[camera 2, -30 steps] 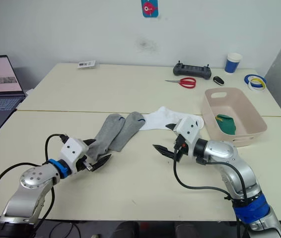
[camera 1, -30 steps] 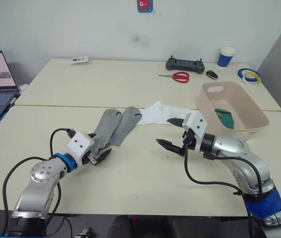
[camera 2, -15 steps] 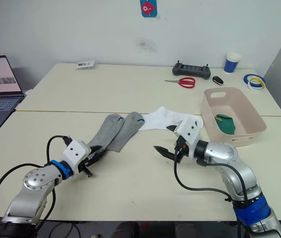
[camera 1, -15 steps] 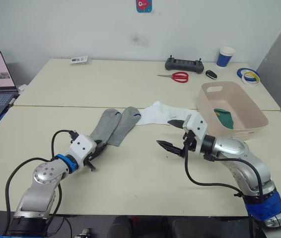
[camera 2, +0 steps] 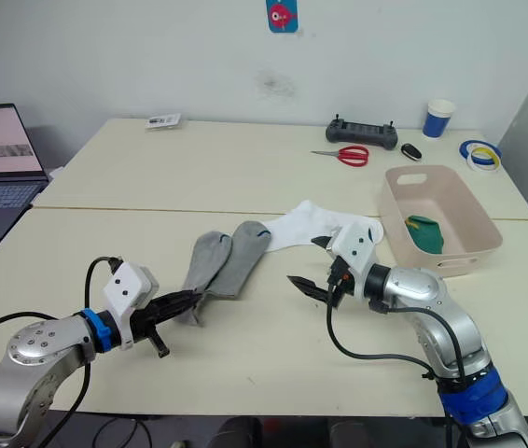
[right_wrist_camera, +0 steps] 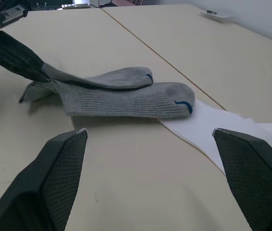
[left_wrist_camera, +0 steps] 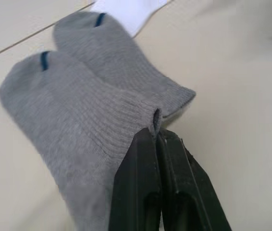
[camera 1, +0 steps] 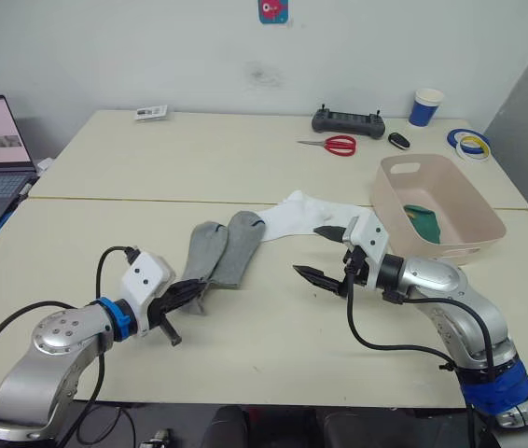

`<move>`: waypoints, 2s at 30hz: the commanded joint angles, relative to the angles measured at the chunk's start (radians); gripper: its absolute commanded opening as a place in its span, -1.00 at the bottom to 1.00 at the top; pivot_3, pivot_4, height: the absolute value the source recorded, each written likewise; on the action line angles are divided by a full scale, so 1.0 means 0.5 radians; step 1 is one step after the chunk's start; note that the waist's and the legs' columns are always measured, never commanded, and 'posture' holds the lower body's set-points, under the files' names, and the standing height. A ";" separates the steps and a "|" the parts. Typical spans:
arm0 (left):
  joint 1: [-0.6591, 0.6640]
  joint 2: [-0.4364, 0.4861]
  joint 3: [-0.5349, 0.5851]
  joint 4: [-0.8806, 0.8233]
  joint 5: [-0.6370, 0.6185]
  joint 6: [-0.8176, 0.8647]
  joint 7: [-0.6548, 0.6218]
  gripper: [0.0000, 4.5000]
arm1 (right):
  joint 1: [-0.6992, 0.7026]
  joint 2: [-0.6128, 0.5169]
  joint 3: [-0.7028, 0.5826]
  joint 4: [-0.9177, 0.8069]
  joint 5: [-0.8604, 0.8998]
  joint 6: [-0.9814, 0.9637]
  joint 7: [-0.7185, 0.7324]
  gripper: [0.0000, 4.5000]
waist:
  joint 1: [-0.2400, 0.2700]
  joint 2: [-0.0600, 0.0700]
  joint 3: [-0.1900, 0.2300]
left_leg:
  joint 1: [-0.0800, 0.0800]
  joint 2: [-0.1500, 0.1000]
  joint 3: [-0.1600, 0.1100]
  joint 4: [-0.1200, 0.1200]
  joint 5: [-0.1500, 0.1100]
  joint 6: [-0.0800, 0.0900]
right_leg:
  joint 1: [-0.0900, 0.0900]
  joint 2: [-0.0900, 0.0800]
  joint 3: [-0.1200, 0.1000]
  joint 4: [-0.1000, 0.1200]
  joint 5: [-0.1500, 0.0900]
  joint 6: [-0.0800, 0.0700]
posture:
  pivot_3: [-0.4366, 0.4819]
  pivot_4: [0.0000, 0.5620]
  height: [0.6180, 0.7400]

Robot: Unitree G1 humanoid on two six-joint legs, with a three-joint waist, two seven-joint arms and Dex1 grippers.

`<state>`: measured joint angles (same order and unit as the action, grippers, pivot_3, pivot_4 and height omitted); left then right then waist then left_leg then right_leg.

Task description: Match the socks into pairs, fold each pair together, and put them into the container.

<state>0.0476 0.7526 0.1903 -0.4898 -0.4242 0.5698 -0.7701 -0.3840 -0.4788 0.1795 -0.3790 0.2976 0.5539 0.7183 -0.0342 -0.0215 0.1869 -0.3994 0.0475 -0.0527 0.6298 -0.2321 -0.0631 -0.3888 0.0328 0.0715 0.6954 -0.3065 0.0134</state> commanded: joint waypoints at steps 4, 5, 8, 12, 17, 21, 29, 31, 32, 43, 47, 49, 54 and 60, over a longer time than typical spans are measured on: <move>-0.154 0.026 -0.026 0.080 0.115 0.037 0.139 -0.99 | -0.021 0.003 -0.026 -0.040 0.008 -0.053 0.004 1.00 | -0.001 0.000 0.000 | 0.002 -0.001 0.001 0.000 0.000 0.000 | 0.000 0.001 0.000 0.001 0.000 0.000 | -0.05 -0.47 1.00; -0.168 0.016 -0.032 0.104 0.133 0.030 0.158 -0.99 | -0.017 0.002 -0.027 -0.043 0.007 -0.052 0.003 1.00 | -0.003 0.000 0.000 | 0.002 -0.001 0.002 0.000 0.000 0.000 | 0.000 0.001 -0.001 0.001 0.000 0.000 | -0.05 -0.47 1.00; -0.176 0.037 -0.024 0.175 0.167 0.007 0.149 -0.99 | -0.007 -0.003 -0.033 -0.049 0.006 -0.048 -0.002 1.00 | -0.003 0.000 0.000 | 0.000 0.000 0.003 0.000 0.000 0.000 | -0.001 0.001 0.000 0.000 0.000 0.000 | -0.05 -0.47 1.00; -0.157 0.077 0.035 0.251 0.126 -0.016 0.053 -0.99 | -0.003 -0.010 -0.034 -0.049 0.005 -0.050 0.001 1.00 | -0.002 0.000 0.000 | 0.000 0.000 0.002 -0.001 0.000 0.000 | -0.001 0.001 0.000 -0.001 0.000 -0.001 | -0.05 -0.47 1.00; -0.164 0.152 0.059 0.423 0.070 -0.123 -0.179 -0.99 | -0.037 0.004 -0.017 -0.008 -0.003 -0.064 0.011 1.00 | -0.003 0.000 0.000 | 0.001 0.001 0.002 -0.001 0.000 0.000 | -0.001 0.001 -0.001 0.000 -0.001 -0.001 | -0.05 -0.47 1.00; -0.198 0.170 0.037 0.498 -0.028 -0.114 -0.354 -0.69 | -0.056 0.014 -0.007 0.014 0.000 -0.071 0.017 1.00 | -0.002 0.000 0.000 | 0.000 0.000 0.003 -0.001 0.000 0.000 | -0.001 0.001 -0.001 -0.001 -0.001 -0.001 | -0.05 -0.47 1.00; -0.050 0.346 0.284 0.546 -0.142 0.004 -0.517 0.47 | -0.019 0.038 -0.007 -0.039 0.002 -0.048 -0.021 1.00 | -0.011 0.000 0.000 | 0.000 0.003 0.002 -0.001 0.000 0.000 | -0.002 0.000 0.000 0.000 -0.002 -0.003 | -0.05 -0.47 1.00; -0.001 0.354 0.325 0.566 -0.121 -0.038 -0.515 0.75 | -0.007 0.039 -0.011 -0.045 0.003 -0.048 -0.027 1.00 | -0.014 0.000 0.000 | 0.001 0.003 0.001 -0.002 0.000 0.000 | -0.003 0.000 0.000 0.000 -0.004 -0.007 | -0.05 -0.47 1.00; 0.019 0.344 0.332 0.565 -0.112 -0.064 -0.510 0.89 | -0.002 0.039 -0.011 -0.047 0.002 -0.050 -0.029 1.00 | -0.014 0.001 0.001 | 0.001 0.003 0.001 -0.003 0.000 0.000 | -0.002 0.000 0.000 0.000 -0.004 -0.008 | -0.05 -0.47 1.00; -0.143 -0.002 0.025 0.406 0.190 -0.296 -0.067 0.99 | 0.004 0.046 -0.014 -0.016 -0.012 -0.082 -0.043 1.00 | 0.003 0.000 0.001 | 0.001 0.001 0.000 -0.002 0.000 0.000 | -0.001 -0.001 0.001 0.001 -0.004 -0.007 | -0.05 -0.47 1.00; -0.159 0.001 -0.092 0.521 0.367 -0.430 -0.018 0.99 | -0.005 0.047 -0.010 -0.007 -0.013 -0.082 -0.042 1.00 | -0.007 0.000 0.000 | 0.000 0.002 -0.001 -0.002 0.000 0.000 | -0.002 0.000 0.001 0.001 -0.004 -0.008 | -0.05 -0.47 1.00; -0.182 -0.002 -0.110 0.559 0.388 -0.460 -0.017 0.99 | -0.012 0.046 -0.012 0.006 -0.015 -0.084 -0.037 1.00 | -0.007 0.000 0.000 | 0.000 0.002 -0.002 -0.003 0.000 0.000 | -0.002 0.000 0.000 0.001 -0.004 -0.008 | -0.05 -0.47 1.00; -0.175 -0.003 -0.037 0.566 0.322 -0.479 -0.040 0.44 | -0.003 0.036 -0.007 -0.008 -0.011 -0.079 -0.021 1.00 | -0.005 0.000 0.000 | 0.000 0.001 -0.001 -0.002 0.000 0.000 | -0.001 0.000 0.000 0.001 -0.004 -0.008 | -0.05 -0.47 1.00; -0.073 0.036 0.122 0.534 0.199 -0.470 -0.101 -0.44 | -0.005 0.036 0.004 -0.008 -0.012 -0.089 0.008 1.00 | -0.007 0.000 0.000 | 0.000 0.002 -0.001 -0.002 0.000 0.000 | -0.001 0.000 0.000 0.001 -0.004 -0.008 | -0.05 -0.47 1.00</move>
<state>0.0069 0.7498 0.2000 -0.2005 -0.3073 0.3449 -0.8160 -0.3739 -0.4583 0.1843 -0.3575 0.2885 0.5345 0.7162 -0.0376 -0.0216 0.1871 -0.3993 0.0486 -0.0536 0.6286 -0.2322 -0.0630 -0.3895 0.0327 0.0714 0.6960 -0.3087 0.0096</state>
